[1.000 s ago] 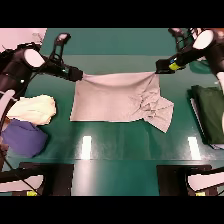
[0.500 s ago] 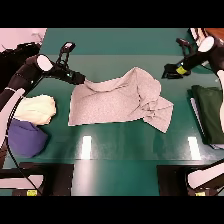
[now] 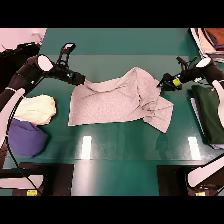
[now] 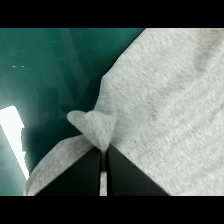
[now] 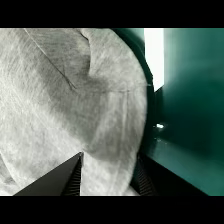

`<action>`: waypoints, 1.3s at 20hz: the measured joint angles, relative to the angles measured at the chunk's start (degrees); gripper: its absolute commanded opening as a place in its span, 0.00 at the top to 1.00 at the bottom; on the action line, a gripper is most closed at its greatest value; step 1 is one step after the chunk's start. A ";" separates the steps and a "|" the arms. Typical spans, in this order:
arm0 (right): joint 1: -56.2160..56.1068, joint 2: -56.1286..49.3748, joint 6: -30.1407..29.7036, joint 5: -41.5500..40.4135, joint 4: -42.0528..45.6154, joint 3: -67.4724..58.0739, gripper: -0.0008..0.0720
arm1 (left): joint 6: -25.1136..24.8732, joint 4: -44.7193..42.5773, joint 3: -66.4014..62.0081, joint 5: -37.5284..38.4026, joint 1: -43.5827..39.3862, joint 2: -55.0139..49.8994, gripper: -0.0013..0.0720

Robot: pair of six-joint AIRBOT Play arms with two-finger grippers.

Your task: Fold the shirts.

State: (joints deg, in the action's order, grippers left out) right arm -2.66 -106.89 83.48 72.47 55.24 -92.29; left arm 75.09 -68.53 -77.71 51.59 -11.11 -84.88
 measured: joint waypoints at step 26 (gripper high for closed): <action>0.59 51.60 -3.21 2.23 13.66 -20.37 0.97 | 5.53 -9.09 -22.62 3.28 0.00 44.63 0.95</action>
State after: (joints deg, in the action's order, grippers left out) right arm -2.07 -55.29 80.27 74.70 68.90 -112.66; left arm 80.62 -77.62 -100.33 54.87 -11.11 -40.25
